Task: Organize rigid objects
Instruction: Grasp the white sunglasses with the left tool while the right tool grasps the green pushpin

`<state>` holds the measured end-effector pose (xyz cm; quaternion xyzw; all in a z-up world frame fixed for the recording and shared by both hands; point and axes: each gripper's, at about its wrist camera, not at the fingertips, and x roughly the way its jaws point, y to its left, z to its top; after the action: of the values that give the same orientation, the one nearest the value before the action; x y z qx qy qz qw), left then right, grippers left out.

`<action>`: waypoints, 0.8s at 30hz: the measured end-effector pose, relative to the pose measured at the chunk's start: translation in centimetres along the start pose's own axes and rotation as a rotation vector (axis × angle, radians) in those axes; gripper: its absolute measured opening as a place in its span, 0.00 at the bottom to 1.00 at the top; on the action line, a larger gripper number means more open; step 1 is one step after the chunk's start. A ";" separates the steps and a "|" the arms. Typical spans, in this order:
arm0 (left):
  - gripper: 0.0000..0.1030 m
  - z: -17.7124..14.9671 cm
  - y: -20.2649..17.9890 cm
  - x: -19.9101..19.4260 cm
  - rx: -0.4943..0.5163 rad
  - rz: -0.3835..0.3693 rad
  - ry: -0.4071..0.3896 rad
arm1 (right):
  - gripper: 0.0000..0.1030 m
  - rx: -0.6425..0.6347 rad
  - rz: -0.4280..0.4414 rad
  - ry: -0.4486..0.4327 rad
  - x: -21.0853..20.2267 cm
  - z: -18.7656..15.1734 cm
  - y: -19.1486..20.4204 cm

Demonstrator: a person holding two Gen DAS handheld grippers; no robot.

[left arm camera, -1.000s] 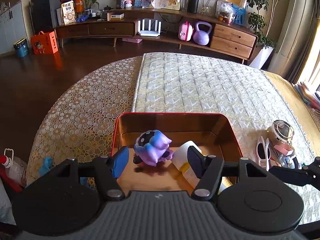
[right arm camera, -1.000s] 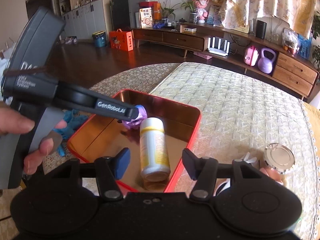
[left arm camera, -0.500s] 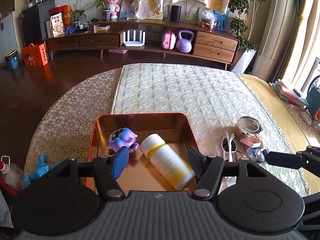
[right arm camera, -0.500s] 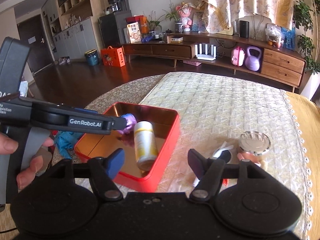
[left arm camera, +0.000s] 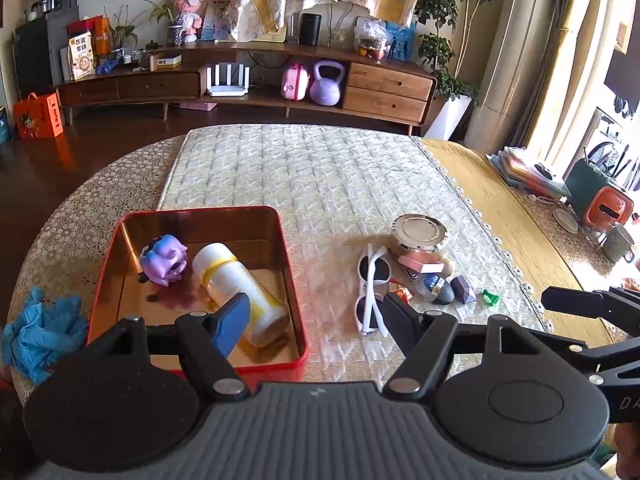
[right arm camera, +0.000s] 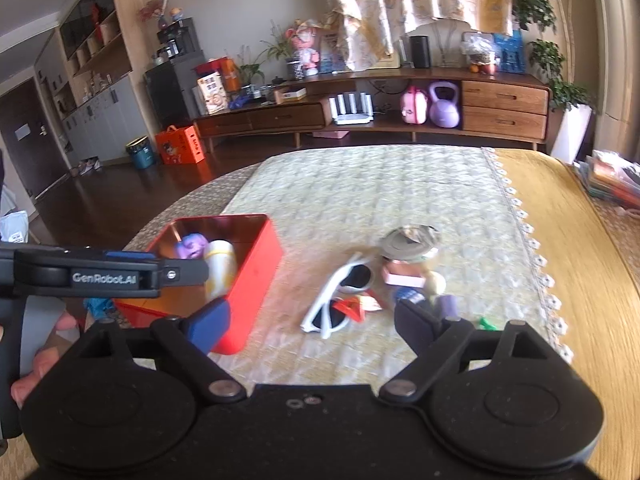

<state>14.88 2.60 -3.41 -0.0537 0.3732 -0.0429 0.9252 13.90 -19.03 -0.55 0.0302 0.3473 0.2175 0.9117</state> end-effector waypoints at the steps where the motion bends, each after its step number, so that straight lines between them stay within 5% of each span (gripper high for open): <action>1: 0.73 -0.1 -0.5 0.0 0.003 -0.005 0.000 | 0.92 0.003 -0.010 -0.002 -0.2 -0.3 -0.6; 4: 0.81 -0.5 -1.7 0.0 0.007 -0.015 -0.010 | 1.00 -0.011 -0.052 -0.021 -1.0 -1.3 -2.0; 24: 0.81 -0.3 -5.8 7.7 0.058 0.011 0.068 | 1.00 -0.048 -0.127 0.045 1.7 -3.3 -9.6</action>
<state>19.99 -4.13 -8.18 -0.0234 0.4031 -0.0503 0.9135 16.49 -27.33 -6.01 -0.0187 0.3634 0.1681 0.9162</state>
